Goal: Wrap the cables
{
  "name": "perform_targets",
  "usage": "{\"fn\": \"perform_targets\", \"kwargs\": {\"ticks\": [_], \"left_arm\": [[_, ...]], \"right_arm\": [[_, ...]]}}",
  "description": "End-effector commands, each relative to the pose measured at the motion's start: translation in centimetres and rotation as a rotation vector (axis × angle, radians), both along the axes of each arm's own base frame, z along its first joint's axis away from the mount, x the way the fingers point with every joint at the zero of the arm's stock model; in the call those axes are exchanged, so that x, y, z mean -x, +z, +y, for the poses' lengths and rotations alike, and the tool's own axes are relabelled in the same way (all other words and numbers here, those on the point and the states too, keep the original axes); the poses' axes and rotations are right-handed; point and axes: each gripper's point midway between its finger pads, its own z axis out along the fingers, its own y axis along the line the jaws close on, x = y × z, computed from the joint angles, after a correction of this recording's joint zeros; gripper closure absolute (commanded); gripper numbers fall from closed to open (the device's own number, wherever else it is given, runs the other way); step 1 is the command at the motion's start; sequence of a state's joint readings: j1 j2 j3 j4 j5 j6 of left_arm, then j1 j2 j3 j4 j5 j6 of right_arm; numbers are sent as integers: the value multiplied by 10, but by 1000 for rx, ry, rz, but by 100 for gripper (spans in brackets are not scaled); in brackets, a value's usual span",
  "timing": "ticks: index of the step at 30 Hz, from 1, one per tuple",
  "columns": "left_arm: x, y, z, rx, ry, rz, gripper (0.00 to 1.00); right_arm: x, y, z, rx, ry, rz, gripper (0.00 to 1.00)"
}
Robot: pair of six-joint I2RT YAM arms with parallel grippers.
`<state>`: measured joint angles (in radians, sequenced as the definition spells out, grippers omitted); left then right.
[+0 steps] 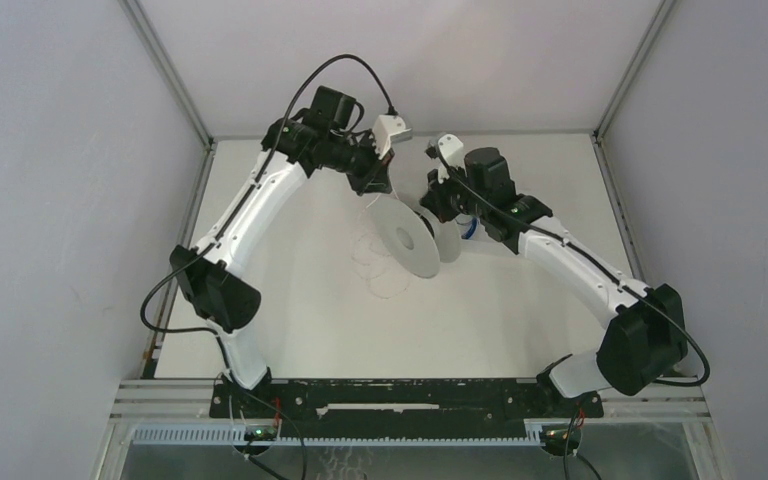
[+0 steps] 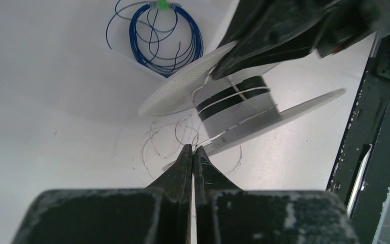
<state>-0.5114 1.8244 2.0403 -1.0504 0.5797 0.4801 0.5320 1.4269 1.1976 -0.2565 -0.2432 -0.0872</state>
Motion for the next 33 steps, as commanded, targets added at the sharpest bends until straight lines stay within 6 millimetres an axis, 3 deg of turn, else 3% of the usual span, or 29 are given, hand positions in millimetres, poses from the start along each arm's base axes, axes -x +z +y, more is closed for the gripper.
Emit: {"fn": "perform_targets", "kwargs": {"ticks": [1, 11, 16, 22, 28, 33], "left_arm": [[-31, 14, 26, -8, 45, -104, 100], [-45, -29, 54, -99, 45, -114, 96], [-44, -43, 57, -91, 40, -96, 87], [-38, -58, 46, -8, 52, -35, 78], [-38, -84, 31, 88, 91, 48, 73], [-33, -93, 16, 180, 102, 141, 69]], "right_arm": [[21, 33, 10, -60, 131, -74, 100], [34, 55, 6, -174, 218, -48, 100], [35, 66, 0, -209, 214, -52, 100], [28, 79, -12, -269, 176, -47, 100], [23, 93, -24, -325, 140, -45, 100], [17, 97, -31, -338, 99, -44, 100]]}}
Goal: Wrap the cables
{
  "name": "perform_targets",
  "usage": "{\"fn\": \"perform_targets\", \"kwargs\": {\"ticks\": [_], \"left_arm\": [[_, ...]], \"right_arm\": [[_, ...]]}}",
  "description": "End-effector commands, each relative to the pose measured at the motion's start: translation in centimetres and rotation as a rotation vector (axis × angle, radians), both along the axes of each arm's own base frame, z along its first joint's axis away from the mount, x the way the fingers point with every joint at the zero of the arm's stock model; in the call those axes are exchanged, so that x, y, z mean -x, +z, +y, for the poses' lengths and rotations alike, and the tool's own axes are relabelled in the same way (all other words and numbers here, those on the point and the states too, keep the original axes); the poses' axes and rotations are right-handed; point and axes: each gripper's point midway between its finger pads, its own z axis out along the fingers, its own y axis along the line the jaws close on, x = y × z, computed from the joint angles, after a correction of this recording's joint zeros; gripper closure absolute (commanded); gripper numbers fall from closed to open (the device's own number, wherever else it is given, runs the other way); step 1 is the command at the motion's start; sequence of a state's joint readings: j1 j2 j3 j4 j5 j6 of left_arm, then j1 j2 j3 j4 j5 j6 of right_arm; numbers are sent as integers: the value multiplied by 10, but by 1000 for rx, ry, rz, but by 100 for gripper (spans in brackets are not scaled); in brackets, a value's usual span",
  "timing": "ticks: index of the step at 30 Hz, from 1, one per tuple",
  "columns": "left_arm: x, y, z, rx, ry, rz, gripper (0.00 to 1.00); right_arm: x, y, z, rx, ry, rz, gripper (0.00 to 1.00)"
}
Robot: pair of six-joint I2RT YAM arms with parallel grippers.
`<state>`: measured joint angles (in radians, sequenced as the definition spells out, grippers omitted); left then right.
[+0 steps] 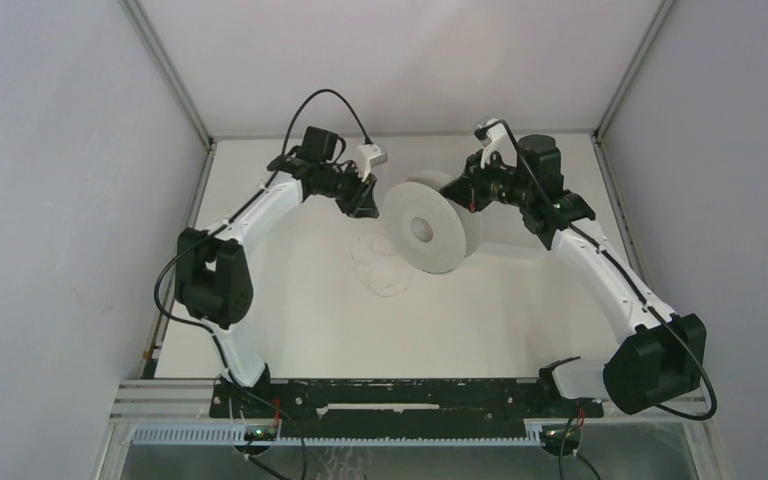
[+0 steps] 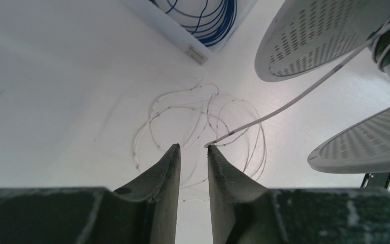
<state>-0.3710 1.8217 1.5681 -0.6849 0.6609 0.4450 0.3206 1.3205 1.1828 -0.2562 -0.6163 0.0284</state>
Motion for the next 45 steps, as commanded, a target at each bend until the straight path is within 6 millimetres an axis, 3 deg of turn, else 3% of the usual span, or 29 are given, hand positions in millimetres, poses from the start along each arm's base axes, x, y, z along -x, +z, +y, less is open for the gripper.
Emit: {"fn": "perform_targets", "kwargs": {"ticks": [1, 7, 14, 31, 45], "left_arm": [[-2, 27, -25, 178, 4, -3, 68], [9, 27, -37, 290, -1, 67, 64], [7, 20, -47, 383, 46, 74, 57], [12, 18, -78, 517, 60, 44, 49], [22, -11, -57, 450, 69, -142, 45]], "right_arm": [[-1, 48, 0, -95, -10, -104, 100], [-15, 53, -14, -107, -103, -85, 100], [-29, 76, -31, -171, -186, -58, 100], [-43, 110, -40, -183, -272, -49, 100], [-48, 126, -56, -155, -366, -79, 100]]}}
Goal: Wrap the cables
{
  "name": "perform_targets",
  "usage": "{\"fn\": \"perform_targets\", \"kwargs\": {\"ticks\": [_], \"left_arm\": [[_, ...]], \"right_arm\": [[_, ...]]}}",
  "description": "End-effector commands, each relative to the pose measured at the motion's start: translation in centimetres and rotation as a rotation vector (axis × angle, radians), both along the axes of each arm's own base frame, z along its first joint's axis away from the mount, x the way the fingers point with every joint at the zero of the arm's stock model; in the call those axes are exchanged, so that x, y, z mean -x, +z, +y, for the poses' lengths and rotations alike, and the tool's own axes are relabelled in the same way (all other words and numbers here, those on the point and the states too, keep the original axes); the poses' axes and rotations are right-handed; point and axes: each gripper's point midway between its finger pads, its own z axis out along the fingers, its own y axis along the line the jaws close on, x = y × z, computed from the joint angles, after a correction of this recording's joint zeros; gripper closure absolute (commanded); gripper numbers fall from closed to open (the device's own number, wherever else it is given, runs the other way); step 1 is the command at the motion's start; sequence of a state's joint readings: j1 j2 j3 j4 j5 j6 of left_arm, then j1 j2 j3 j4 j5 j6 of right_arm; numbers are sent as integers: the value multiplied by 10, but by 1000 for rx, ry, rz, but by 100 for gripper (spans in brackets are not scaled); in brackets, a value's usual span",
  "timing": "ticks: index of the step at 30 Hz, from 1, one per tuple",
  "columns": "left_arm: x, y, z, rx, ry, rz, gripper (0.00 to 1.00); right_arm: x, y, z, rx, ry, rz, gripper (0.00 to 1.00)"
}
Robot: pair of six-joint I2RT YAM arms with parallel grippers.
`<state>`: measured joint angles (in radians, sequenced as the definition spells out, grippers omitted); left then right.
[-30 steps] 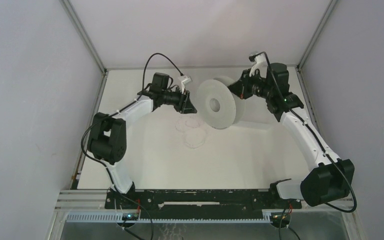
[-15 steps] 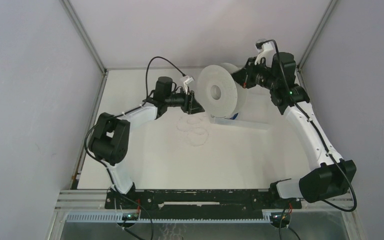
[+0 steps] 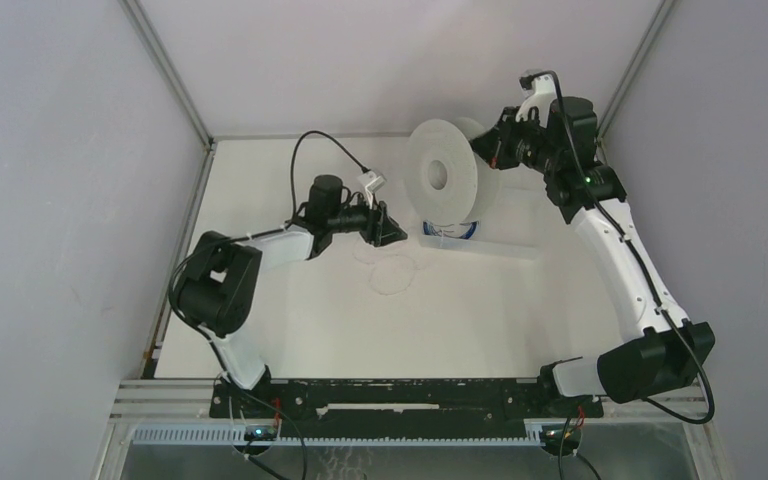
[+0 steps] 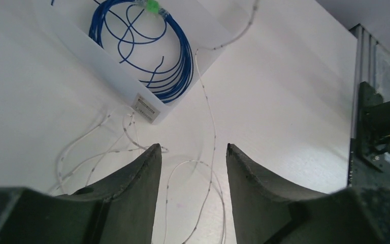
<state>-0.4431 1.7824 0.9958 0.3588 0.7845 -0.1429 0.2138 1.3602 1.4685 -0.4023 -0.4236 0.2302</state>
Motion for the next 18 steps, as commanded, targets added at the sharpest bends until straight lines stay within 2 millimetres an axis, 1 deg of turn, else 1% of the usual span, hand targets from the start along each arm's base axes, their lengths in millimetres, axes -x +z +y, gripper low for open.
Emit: {"fn": "perform_targets", "kwargs": {"ticks": [1, 4, 7, 8, 12, 14, 18], "left_arm": [[1, 30, 6, 12, -13, -231, 45], [15, 31, 4, 4, -78, -317, 44], [33, 31, -4, -17, -178, -402, 44], [41, 29, -9, -35, -220, -417, 44], [57, 11, -20, -145, -344, -437, 44], [60, 3, -24, -189, -367, -428, 43], [57, -15, -33, -277, -363, -452, 42]], "right_arm": [[0, 49, -4, -39, -29, -115, 100], [1, 55, -6, -43, -37, -118, 100], [3, 61, -7, -52, -40, -121, 100], [3, 62, -8, -55, -39, -120, 100], [4, 65, -10, -54, -45, -123, 100], [4, 67, -12, -56, -49, -124, 100], [7, 74, -14, -62, -52, -132, 100]]}}
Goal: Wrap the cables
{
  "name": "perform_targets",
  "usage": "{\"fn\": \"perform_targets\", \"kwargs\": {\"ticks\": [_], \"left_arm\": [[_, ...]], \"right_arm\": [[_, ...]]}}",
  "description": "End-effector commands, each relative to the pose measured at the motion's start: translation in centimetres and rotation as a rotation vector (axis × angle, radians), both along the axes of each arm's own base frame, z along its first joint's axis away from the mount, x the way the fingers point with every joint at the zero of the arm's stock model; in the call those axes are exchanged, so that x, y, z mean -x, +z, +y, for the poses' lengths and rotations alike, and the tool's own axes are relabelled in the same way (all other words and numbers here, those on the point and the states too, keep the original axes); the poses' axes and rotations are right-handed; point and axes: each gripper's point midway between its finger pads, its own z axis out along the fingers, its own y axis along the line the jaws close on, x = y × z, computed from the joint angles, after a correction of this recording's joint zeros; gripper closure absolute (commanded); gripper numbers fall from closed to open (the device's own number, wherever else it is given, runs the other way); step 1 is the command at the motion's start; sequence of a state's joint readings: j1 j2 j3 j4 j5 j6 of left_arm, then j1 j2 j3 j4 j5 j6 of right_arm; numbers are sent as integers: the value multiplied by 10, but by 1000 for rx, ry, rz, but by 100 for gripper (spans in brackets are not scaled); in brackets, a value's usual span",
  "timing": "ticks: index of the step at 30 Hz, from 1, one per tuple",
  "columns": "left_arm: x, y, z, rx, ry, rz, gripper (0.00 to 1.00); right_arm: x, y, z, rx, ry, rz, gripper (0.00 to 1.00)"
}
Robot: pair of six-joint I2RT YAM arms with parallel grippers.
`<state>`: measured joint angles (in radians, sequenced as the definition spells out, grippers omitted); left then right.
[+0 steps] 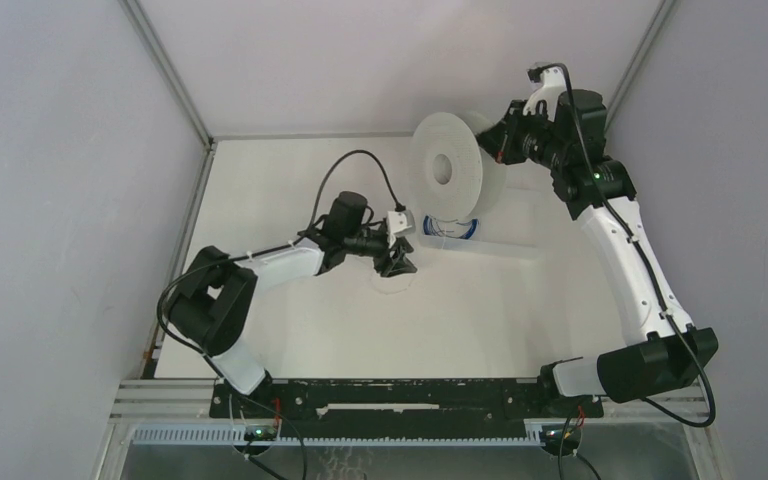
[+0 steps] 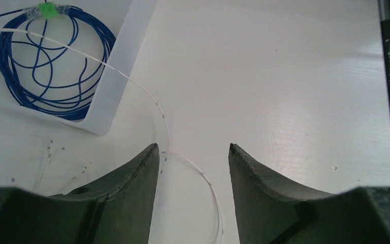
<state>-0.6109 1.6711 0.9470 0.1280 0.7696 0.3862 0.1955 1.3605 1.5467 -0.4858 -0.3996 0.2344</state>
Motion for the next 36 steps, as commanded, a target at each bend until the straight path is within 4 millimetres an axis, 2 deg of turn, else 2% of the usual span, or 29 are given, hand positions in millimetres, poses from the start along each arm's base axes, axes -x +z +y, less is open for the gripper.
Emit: {"fn": "perform_targets", "kwargs": {"ticks": [1, 7, 14, 19, 23, 27, 28, 34, 36], "left_arm": [[-17, -3, -10, -97, -7, -129, 42], [-28, -18, -22, -215, 16, -102, 41], [-32, -37, -19, -315, 68, -69, 42], [-24, -50, -21, -354, 53, -21, 54], [-18, -49, -26, -333, 32, 4, 73], [-2, -43, -30, -319, -27, 21, 97], [5, -41, -30, -318, -54, 26, 99], [55, -23, -23, -308, -237, 46, 100], [72, -11, -17, -307, -309, 31, 100]], "right_arm": [[5, 59, -3, -64, -10, -142, 100], [9, 63, -4, -65, -8, -145, 100], [14, 68, -8, -70, -8, -152, 100], [13, 70, -10, -72, -12, -157, 100], [11, 67, -12, -69, -24, -152, 100], [3, 62, -18, -60, -63, -142, 100], [1, 60, -20, -57, -77, -139, 100], [-20, 49, -36, 2, -195, -131, 100], [-27, 44, -40, 30, -233, -129, 100]]}}
